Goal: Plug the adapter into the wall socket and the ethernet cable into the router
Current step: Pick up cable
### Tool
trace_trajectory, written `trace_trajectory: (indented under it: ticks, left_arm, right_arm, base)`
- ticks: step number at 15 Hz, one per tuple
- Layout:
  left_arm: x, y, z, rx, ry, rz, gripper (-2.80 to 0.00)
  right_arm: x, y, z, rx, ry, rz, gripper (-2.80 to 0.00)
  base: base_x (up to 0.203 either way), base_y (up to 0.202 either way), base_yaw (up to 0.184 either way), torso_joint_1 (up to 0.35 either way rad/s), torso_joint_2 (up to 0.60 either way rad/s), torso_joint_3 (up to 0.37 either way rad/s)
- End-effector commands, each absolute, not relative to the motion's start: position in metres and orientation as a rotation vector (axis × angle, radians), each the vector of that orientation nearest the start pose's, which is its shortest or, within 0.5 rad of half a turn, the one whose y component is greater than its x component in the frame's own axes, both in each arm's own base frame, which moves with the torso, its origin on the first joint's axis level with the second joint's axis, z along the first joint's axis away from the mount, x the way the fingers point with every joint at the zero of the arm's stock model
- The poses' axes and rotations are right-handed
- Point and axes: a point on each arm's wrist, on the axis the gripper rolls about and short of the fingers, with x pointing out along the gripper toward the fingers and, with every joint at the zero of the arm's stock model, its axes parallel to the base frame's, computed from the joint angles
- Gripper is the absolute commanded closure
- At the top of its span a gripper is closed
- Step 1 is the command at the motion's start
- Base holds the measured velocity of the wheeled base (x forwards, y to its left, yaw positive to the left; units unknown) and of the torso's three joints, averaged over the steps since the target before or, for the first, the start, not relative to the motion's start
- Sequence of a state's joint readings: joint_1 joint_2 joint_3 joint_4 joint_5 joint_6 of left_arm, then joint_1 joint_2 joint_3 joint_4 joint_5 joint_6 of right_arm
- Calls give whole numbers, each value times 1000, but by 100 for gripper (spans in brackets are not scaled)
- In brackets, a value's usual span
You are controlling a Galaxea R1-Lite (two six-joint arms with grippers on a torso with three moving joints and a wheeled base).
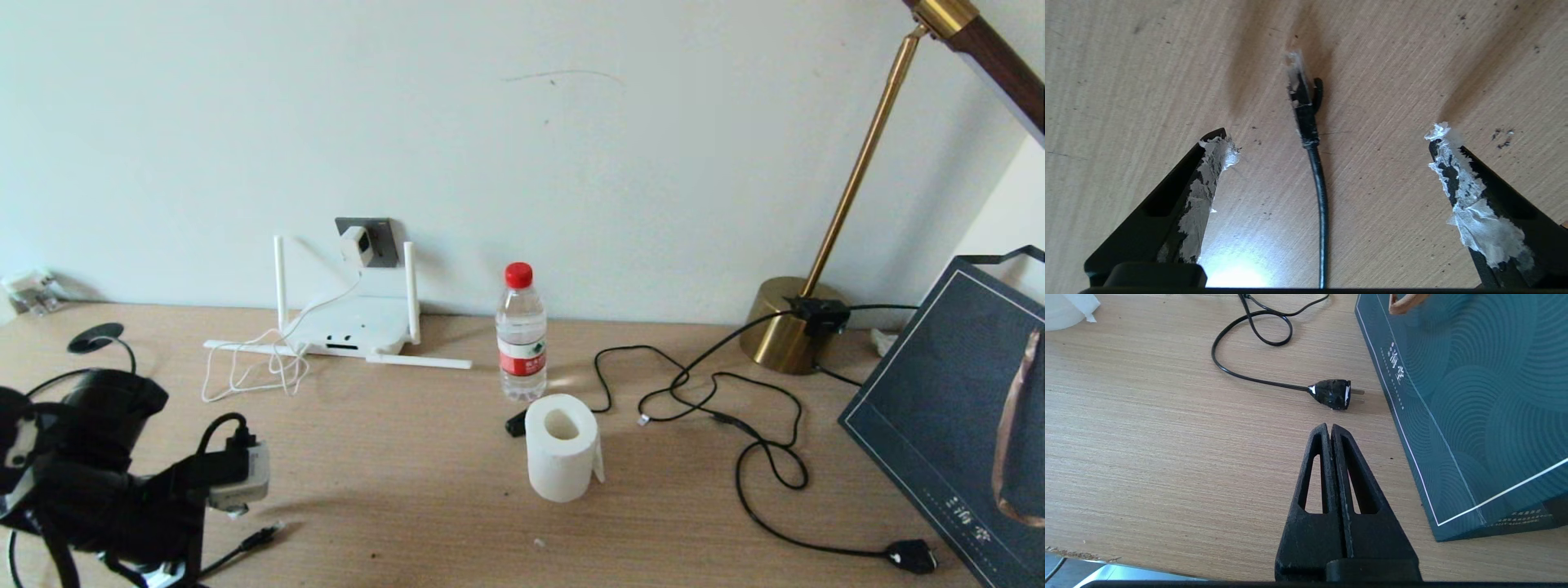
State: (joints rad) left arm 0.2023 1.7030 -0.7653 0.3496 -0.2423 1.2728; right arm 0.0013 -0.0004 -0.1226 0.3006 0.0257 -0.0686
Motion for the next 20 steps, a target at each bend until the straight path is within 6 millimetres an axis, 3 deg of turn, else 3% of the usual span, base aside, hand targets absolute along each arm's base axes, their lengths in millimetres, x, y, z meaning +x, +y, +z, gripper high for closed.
trace_trajectory:
  ticks: [1, 2, 14, 20]
  left_arm:
    - [228, 41, 104, 819, 1017, -802, -280]
    - [228, 41, 103, 818, 1018, -803, 0]
    - [222, 41, 99, 808, 1038, -813, 0]
    - [213, 37, 128, 853, 896, -775, 0]
  right_arm:
    - [-35, 1, 78, -67, 178, 34, 0]
    - [-35, 1, 78, -67, 178, 34, 0]
    - [-35, 1, 78, -67, 178, 34, 0]
    - [-35, 1, 78, -67, 178, 34, 0]
  base:
    - [0, 0, 0, 0, 0, 0]
    - [0, 0, 0, 0, 0, 0]
    - [0, 0, 0, 0, 0, 0]
    - [0, 0, 0, 0, 0, 0]
